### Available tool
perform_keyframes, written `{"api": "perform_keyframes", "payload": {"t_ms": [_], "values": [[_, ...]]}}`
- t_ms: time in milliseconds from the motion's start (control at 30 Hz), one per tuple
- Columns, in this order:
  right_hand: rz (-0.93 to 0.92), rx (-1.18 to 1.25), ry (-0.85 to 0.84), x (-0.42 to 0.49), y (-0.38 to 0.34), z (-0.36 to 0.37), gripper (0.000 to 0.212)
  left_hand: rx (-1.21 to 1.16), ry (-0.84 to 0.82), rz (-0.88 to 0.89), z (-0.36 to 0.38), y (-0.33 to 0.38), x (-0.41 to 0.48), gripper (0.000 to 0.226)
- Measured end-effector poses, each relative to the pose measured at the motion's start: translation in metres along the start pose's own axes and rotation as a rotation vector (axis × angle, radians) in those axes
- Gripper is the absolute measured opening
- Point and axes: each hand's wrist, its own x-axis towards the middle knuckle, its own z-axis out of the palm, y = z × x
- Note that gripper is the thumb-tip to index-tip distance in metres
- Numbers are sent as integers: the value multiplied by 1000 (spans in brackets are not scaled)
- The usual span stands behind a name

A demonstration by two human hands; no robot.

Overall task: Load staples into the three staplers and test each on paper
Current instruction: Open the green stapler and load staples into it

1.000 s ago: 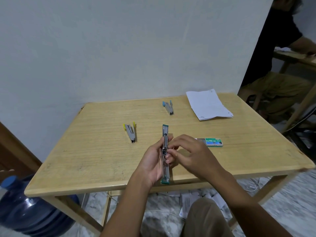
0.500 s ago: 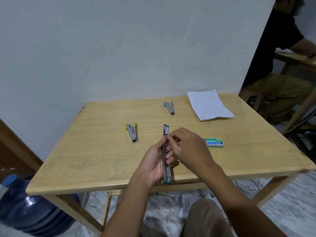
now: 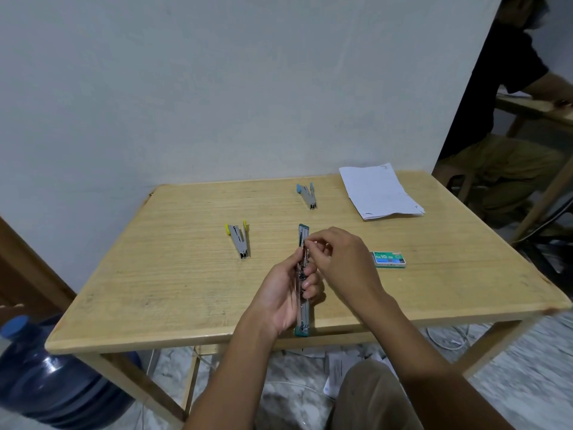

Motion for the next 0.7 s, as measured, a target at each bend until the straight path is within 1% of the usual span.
{"api": "perform_keyframes", "payload": {"t_ms": [67, 100, 133, 200, 267, 300, 367, 400, 467, 567, 633, 700], "values": [[24, 99, 54, -9, 0, -2, 9, 17, 4, 8, 1, 1, -2, 28], [16, 135, 43, -15, 2, -4, 8, 11, 15, 9, 0, 1, -2, 29], [-15, 164, -6, -21, 4, -7, 10, -16, 27, 4, -1, 2, -1, 29], [-126, 189, -183, -34, 9, -14, 18, -89, 50, 3, -3, 3, 1, 27], [-230, 160, -354, -46, 15, -23, 31, -92, 56, 17, -3, 4, 2, 27], [-263, 125, -413, -50, 19, -27, 41, -87, 67, 30, -3, 4, 3, 26], [-333, 52, -459, -54, 26, -32, 55, -109, 58, 41, -1, 4, 2, 26], [-378, 45, -449, -55, 28, -32, 55, -118, 51, 43, 0, 4, 1, 26], [-456, 104, -401, -55, 31, -30, 43, -121, 50, 54, 0, 4, 0, 27], [-526, 222, -274, -52, 30, -30, 28, -127, 42, 84, 0, 4, -1, 33], [-501, 275, -162, -46, 25, -35, 26, -132, 11, 78, 1, 4, -2, 37], [-402, 344, -63, -35, 18, -39, 23, -104, -39, 57, 2, 2, -3, 34]]}}
